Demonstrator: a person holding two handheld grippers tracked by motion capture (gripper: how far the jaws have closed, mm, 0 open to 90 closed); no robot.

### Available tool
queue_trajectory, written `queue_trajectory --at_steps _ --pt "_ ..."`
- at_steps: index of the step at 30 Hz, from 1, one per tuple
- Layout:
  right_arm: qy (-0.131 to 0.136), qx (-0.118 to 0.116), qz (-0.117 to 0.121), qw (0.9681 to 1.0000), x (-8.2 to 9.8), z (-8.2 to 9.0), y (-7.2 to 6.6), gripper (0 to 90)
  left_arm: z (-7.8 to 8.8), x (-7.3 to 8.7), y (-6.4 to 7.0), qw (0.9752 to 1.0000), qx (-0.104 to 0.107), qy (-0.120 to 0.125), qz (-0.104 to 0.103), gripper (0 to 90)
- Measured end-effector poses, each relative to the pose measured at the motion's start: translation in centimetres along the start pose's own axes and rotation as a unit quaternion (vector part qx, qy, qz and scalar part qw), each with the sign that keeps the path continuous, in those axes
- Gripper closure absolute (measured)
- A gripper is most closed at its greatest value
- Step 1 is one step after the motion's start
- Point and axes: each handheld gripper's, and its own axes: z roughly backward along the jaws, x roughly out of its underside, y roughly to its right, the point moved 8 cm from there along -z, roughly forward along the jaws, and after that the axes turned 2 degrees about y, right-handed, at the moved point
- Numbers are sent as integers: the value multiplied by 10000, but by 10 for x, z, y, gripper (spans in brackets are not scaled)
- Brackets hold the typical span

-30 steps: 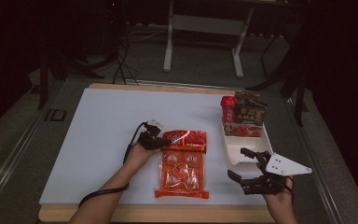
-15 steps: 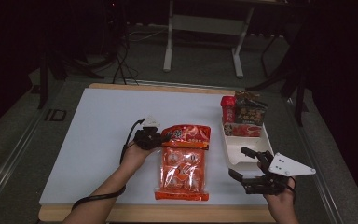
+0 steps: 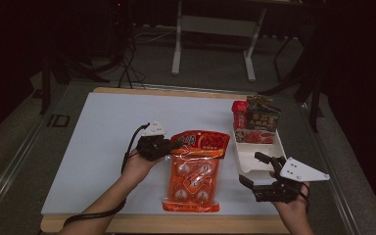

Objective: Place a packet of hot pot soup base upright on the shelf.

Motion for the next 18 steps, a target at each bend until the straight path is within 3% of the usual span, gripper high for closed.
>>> queue_trajectory --at_steps 2,12,15,18 --pt "87 52 -66 9999 -2 0 1 99 5 -3 7 9999 64 76 -108 899" --pt "-35 -6 -19 10000 -3 -10 -2 102 23 -14 35 9974 450 361 -430 900" --pt "-44 -81 -60 9999 -2 -14 -2 136 27 -18 45 9961 720 423 -282 900" --pt "-99 -179 -108 9997 0 -19 -4 139 30 -23 57 9939 928 465 -373 900"
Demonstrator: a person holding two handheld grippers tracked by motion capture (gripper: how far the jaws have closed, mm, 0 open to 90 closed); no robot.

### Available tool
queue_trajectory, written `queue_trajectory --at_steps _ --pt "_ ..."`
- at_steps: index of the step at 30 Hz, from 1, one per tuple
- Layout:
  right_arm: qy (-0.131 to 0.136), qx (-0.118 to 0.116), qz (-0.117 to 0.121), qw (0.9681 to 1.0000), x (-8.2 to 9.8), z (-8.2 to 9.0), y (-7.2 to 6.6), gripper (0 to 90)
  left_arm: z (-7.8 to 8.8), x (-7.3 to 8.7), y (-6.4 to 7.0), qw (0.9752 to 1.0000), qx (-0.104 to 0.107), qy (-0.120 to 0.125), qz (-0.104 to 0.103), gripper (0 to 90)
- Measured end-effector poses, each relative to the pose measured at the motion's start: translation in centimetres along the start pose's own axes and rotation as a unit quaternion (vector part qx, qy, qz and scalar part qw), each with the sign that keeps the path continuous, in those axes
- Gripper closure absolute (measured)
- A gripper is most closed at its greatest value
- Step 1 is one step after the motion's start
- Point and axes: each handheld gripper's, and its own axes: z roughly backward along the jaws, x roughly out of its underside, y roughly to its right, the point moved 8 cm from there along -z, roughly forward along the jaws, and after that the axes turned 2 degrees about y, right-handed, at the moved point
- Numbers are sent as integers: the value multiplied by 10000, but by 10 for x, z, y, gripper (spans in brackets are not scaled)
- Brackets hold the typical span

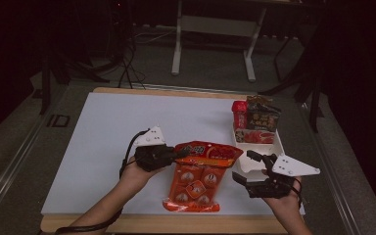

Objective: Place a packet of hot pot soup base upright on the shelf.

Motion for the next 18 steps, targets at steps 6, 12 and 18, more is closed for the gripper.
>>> queue_trajectory --at_steps 6,12,18 --pt "-137 -234 75 9996 2 -8 -7 182 -2 -13 23 9994 223 91 -246 900" --pt "-128 -480 -12 9988 4 -10 -12 426 -1 -26 38 9982 338 247 -421 900" --pt "145 -719 -248 9970 -5 -2 -12 630 -1 -35 50 9970 491 382 -465 900"
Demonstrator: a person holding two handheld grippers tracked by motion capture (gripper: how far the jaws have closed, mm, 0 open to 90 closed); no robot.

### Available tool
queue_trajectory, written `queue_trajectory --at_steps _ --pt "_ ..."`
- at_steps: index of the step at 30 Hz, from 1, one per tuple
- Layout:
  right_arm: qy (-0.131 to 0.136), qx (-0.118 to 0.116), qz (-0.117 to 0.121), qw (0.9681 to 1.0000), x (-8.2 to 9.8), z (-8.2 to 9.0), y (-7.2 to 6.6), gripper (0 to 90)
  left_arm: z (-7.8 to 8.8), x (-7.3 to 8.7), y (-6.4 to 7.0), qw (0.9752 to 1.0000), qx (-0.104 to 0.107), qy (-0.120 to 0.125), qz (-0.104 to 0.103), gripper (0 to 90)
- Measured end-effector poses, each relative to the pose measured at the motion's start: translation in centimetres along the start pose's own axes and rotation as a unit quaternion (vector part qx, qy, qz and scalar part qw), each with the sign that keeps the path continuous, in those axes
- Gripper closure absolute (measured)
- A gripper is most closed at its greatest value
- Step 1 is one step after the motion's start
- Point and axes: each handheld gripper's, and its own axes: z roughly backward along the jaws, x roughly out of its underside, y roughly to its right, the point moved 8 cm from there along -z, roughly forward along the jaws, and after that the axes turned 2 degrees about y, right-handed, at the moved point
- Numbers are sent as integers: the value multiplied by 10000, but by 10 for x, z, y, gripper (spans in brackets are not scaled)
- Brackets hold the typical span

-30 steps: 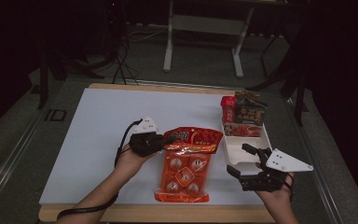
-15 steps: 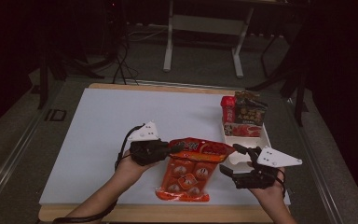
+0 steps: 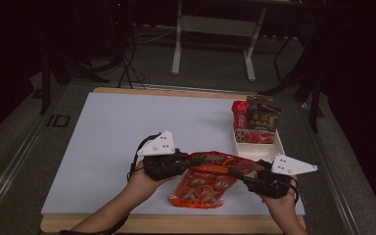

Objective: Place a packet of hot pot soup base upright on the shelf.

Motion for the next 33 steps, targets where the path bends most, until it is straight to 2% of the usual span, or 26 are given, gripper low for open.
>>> queue_trajectory --at_steps 2,3,4,5,6,8,11,13,15,19,20,21,23,27,28,30,32,33 --pt "-31 -108 -23 9999 -2 1 -2 677 -1 -1 1 10000 -2 34 19 900" --pt "-68 -225 -37 9997 -3 1 -4 778 -1 -2 1 10000 6 29 54 900" --pt "-112 -341 -32 9993 -3 1 -7 831 -1 -2 1 10000 -23 40 67 900" --pt "-156 -363 31 9992 -3 1 -9 883 0 -2 0 10000 -46 39 31 900" --pt "-249 -417 86 9988 -4 0 -12 897 1 -2 -1 10000 -49 39 56 900" --pt "-305 -489 105 9983 -9 1 -16 900 5 -4 -4 9998 -13 111 143 900" --pt "-296 -435 261 9983 -20 2 -19 900 9 -8 -6 9998 -32 178 111 896" --pt "-228 -467 197 9985 -28 3 -20 900 11 -12 -6 9994 12 332 87 892" --pt "-215 -462 217 9985 -34 3 -19 900 13 -14 -6 9993 -35 375 13 884" --pt "-218 -510 269 9981 -42 3 -18 900 16 -16 -8 9990 -102 432 12 795" --pt "-245 -505 284 9980 -44 3 -17 900 17 -16 -8 9990 -101 412 134 795" --pt "-265 -457 367 9979 -49 2 -17 900 17 -16 -8 9990 -129 388 155 742" --pt "-296 -441 414 9977 -53 1 -17 900 17 -15 -8 9987 -294 421 23 623" --pt "-293 -377 500 9976 -63 1 -13 900 23 -16 -9 9974 -518 488 -74 425" --pt "-295 -353 526 9976 -65 2 -11 900 25 -15 -10 9971 -552 513 -50 370" --pt "-220 -286 509 9981 -73 5 -6 900 29 -14 -12 9966 -659 482 151 215" --pt "-146 -244 502 9983 -80 9 -1 900 33 -10 -14 9962 -688 471 247 148" --pt "-94 -211 535 9983 -85 12 2 900 34 -7 -16 9955 -785 469 258 104"
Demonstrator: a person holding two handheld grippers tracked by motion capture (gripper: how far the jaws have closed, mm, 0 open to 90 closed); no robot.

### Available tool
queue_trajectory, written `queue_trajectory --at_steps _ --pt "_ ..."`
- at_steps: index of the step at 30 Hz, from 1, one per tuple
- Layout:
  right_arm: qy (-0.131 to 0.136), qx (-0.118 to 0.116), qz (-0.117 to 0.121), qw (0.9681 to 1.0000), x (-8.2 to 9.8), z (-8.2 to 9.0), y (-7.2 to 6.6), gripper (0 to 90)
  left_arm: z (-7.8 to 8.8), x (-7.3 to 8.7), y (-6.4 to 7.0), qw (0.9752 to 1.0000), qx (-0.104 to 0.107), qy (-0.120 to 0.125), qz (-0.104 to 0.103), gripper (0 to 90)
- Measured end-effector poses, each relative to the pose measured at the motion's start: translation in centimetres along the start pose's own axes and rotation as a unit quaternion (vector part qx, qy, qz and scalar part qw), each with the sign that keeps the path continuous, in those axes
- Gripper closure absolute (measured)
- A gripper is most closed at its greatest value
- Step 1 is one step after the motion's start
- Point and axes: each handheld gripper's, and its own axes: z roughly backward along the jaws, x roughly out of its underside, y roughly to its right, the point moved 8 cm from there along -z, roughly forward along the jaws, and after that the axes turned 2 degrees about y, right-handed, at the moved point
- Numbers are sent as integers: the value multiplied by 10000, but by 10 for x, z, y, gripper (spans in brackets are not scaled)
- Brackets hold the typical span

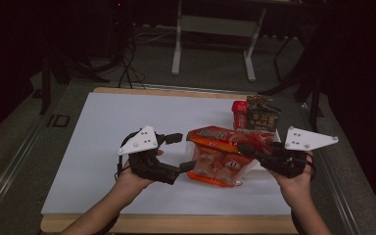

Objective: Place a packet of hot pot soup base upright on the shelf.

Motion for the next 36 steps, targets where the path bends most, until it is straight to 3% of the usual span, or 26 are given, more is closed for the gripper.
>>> queue_trajectory --at_steps 2,4,6,11,16,20,30,36 --pt "65 53 33 10000 -8 6 6 900 3 6 -2 9999 -103 -59 6 78" --pt "137 193 62 9997 -15 11 15 900 5 13 -1 9999 -51 -68 88 20" --pt "167 321 91 9993 -22 18 24 900 10 25 0 9999 -124 -60 86 18" --pt "269 734 113 9969 -33 33 46 900 19 54 -4 9991 -195 -120 347 18" --pt "268 1016 34 9945 -33 48 66 900 26 87 -6 9978 -219 -301 557 18" --pt "226 1249 -75 9919 -26 59 82 900 29 102 -4 9975 -231 -236 620 18" --pt "26 1631 -218 9864 -2 74 106 900 31 113 -6 9968 -280 -260 696 18" --pt "-116 1712 -387 9844 8 81 114 900 30 113 -7 9967 -296 -264 709 18"
